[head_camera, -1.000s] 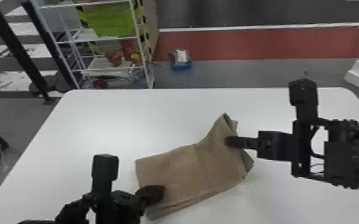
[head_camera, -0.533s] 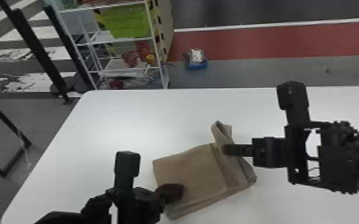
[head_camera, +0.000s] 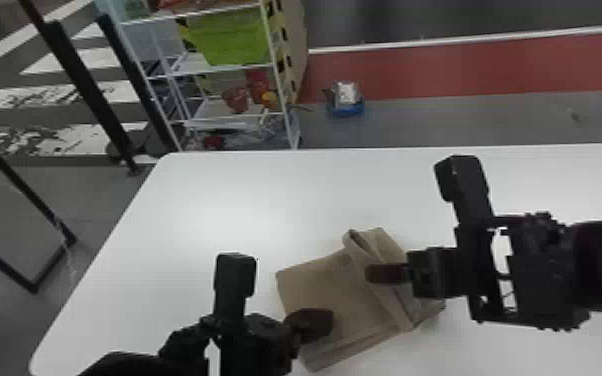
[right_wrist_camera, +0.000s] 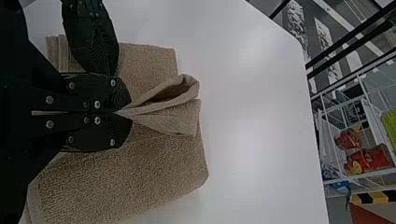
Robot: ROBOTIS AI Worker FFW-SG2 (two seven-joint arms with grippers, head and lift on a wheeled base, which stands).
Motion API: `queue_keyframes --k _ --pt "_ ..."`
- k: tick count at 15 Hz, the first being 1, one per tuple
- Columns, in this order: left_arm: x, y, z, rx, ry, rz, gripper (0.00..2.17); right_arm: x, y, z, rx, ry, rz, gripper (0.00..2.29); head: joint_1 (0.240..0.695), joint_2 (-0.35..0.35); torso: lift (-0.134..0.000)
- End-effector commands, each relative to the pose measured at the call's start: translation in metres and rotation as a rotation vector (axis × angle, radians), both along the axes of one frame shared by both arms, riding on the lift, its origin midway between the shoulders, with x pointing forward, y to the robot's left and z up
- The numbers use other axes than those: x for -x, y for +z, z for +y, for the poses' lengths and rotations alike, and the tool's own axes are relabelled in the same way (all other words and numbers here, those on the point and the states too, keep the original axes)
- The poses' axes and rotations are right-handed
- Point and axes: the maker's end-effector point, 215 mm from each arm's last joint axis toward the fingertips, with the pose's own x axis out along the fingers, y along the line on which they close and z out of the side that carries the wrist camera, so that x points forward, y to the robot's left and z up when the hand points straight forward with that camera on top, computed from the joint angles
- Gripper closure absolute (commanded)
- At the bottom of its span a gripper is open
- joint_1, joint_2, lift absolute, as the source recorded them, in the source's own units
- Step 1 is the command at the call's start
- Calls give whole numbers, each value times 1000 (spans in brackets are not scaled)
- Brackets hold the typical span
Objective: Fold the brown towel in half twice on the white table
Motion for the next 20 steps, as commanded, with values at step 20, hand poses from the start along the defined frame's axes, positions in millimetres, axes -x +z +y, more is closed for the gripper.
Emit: queue_keyframes --k 20 --pt "1 -12 30 32 48 7 2067 22 -7 20 28 65 5 1447 695 306 -124"
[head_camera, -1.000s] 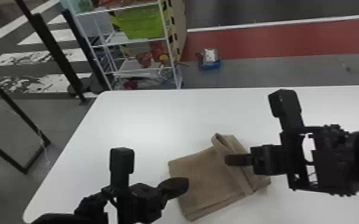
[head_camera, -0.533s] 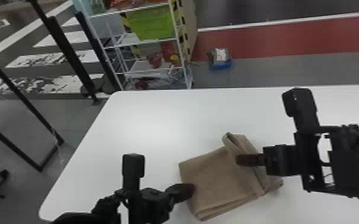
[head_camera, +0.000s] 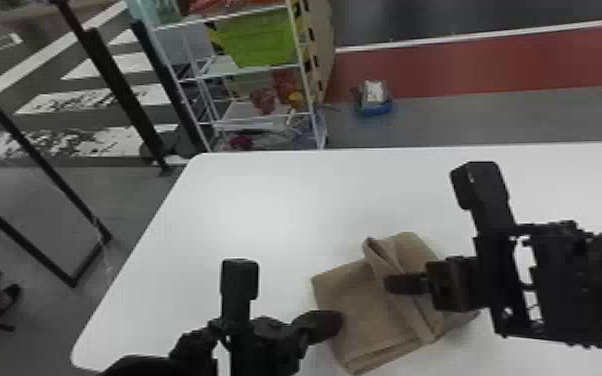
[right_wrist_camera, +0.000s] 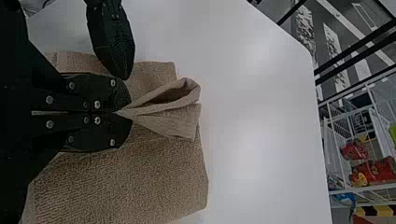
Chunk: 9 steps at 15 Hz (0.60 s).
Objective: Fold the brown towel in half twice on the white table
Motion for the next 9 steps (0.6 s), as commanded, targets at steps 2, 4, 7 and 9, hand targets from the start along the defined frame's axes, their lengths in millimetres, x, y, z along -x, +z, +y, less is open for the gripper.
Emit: queue_keyframes --k 2,4,7,9 --pt "2 1 -6 14 -7 0 2067 11 -10 8 26 31 20 1447 695 313 -124" --pt "5 3 -12 22 -17 -2 2067 12 -16 9 47 39 23 1447 695 316 -124" --pt "8 6 -17 36 -26 -3 2067 10 -20 10 67 45 25 1447 695 315 -124" --pt "12 5 -23 42 -38 -3 2067 10 -20 13 73 56 22 1447 695 311 -124"
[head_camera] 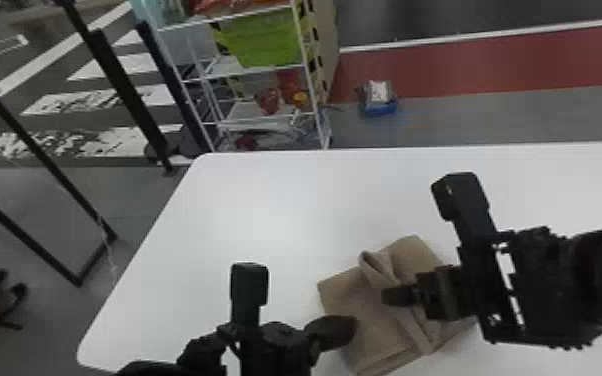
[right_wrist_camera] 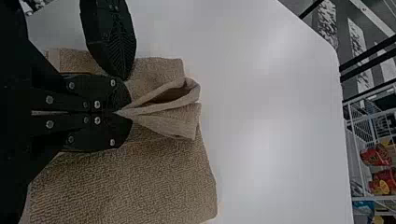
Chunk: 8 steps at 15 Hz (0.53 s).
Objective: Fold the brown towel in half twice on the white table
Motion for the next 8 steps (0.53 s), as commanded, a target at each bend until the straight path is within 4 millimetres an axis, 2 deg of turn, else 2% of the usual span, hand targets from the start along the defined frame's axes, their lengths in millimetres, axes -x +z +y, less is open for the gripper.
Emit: queue_keyframes --k 1,8 --pt "5 -2 -11 14 -15 6 2067 5 -4 4 14 22 12 1447 695 308 -124" --pt "5 1 -21 17 -30 -1 2064 9 0 14 13 57 5 1447 695 302 -124"
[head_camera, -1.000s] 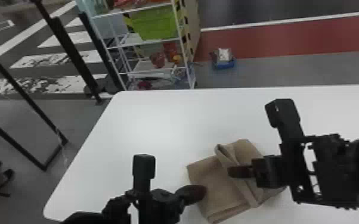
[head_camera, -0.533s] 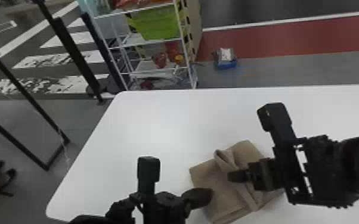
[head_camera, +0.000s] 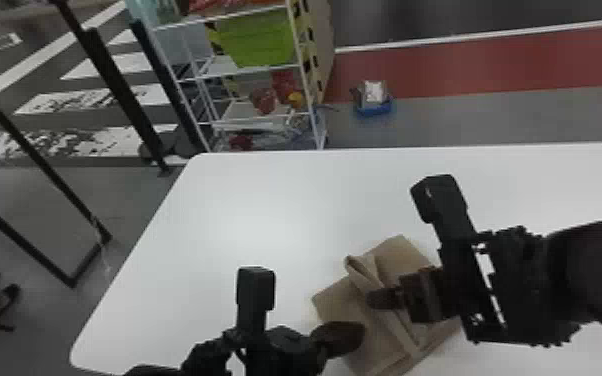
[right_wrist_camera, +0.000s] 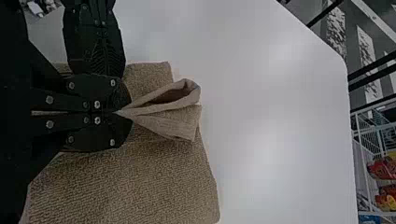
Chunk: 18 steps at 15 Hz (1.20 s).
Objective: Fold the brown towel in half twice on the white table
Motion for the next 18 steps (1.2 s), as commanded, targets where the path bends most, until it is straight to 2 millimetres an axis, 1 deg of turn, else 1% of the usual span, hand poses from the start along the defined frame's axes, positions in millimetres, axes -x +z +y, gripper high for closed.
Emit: queue_keyframes --k 1,4,6,7,10,11,13,14,16,17,18 --pt "-1 1 -2 4 1 -2 2067 2 1 3 9 17 0 1447 695 304 -124" --pt "-3 1 -1 3 2 -4 2067 -2 7 6 11 28 -15 1447 695 306 -124" --pt "-3 -1 -2 5 1 1 2067 1 -6 8 21 32 16 1447 695 308 -124" --pt "-4 -2 -2 6 0 4 2067 -4 -7 13 3 21 9 1447 695 310 -124" --pt "-6 -4 3 4 6 -4 2067 -8 -10 21 -21 11 5 1433 695 318 -124" --pt "-7 -5 5 5 9 -1 2067 -10 -9 24 -38 7 4 1298 695 321 -124" --pt "-9 -5 7 8 10 -11 2067 -8 -10 31 -83 8 15 687 695 335 -124" --pt "-10 -4 5 13 5 -17 2067 -7 -9 33 -96 7 18 427 695 340 -124" --pt "-12 -5 5 13 6 -17 2067 7 -11 37 -107 34 46 164 695 348 -124" --pt "-13 -6 5 16 5 -14 2067 17 -8 40 -106 59 54 117 695 350 -124" --pt "-13 -5 4 18 3 -16 2067 19 -9 40 -91 63 41 117 695 350 -124"
